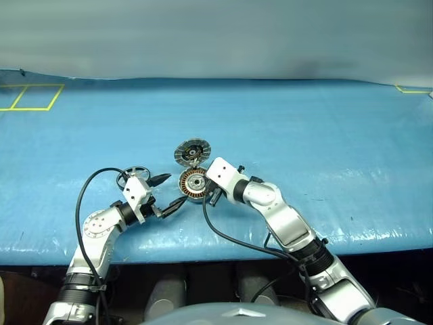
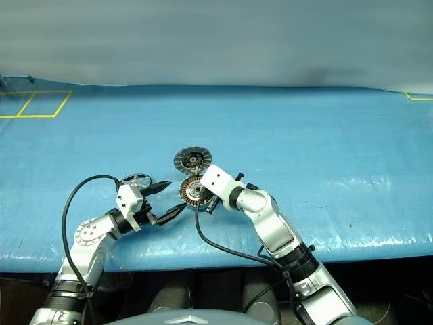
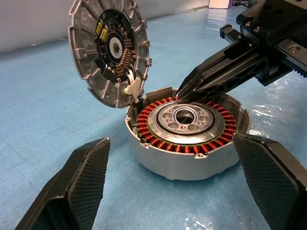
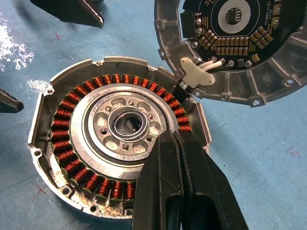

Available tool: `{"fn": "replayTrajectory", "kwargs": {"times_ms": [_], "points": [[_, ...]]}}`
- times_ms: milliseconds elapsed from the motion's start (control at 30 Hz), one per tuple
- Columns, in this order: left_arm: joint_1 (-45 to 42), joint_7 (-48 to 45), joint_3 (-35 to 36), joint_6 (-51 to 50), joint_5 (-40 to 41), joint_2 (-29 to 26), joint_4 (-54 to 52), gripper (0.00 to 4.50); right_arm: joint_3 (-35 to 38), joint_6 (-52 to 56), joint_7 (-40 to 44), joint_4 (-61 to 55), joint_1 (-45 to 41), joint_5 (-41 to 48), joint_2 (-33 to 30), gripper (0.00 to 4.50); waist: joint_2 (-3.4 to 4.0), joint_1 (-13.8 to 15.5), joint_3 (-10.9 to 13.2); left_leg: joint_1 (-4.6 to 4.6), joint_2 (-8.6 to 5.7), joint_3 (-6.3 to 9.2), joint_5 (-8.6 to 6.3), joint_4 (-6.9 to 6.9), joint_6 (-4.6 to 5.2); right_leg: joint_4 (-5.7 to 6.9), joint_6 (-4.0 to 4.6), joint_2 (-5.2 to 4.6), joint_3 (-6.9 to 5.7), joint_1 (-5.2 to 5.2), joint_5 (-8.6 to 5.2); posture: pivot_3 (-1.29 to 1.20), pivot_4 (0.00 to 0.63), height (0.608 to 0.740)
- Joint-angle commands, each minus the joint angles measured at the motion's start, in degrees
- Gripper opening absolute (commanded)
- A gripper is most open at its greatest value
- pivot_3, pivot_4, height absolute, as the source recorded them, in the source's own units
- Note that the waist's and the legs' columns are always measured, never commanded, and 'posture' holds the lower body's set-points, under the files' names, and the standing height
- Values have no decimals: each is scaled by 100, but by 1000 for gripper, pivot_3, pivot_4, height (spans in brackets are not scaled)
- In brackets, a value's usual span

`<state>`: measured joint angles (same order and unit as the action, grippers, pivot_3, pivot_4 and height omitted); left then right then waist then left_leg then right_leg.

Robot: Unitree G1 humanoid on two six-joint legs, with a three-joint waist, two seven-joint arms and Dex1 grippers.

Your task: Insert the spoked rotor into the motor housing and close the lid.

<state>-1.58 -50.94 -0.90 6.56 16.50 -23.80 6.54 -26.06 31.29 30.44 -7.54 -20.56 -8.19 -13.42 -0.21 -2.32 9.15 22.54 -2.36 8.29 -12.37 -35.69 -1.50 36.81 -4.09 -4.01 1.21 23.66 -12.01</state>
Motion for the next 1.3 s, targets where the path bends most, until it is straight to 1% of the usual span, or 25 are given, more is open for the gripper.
{"fn": "replayTrajectory", "kwargs": {"times_ms": [33, 400, 967, 1167, 1300], "points": [[-13, 15, 43, 69, 41, 15, -92, 4456, 21, 2, 14, -309, -100, 20, 55, 53, 0, 2, 0, 0, 0, 0, 0, 0, 0, 0, 0, 0, 0, 0, 0, 0, 150, 740], [-38, 8, 44, 64, 38, 4, -88, 4456, 8, 113, 53, -575, -116, 20, 26, 53, 0, 13, 0, 1, 0, 0, 0, -1, 0, 0, 0, 0, 0, 0, 0, 0, 150, 740], [-18, 31, 47, 62, 25, -4, -119, 4456, -202, 90, 59, -119, 83, 17, 101, 53, 0, 6, 0, 0, 0, 0, 0, -1, 0, 0, 0, 0, 0, -1, 0, 0, 150, 740], [-21, 40, 49, 66, 26, -15, -106, 4456, -141, 247, 139, -488, 103, 299, 360, 53, 0, -9, 0, 0, 1, 0, 0, 0, 0, 1, 0, 1, 0, 0, 0, 0, 150, 740], [-66, 37, 48, 67, 25, -14, -75, 4456, -226, 334, 116, -634, 112, 290, 434, 53, 0, -25, 0, 0, 2, 1, 0, 2, 0, 1, 0, 2, 0, 2, 0, 0, 150, 740]]}}
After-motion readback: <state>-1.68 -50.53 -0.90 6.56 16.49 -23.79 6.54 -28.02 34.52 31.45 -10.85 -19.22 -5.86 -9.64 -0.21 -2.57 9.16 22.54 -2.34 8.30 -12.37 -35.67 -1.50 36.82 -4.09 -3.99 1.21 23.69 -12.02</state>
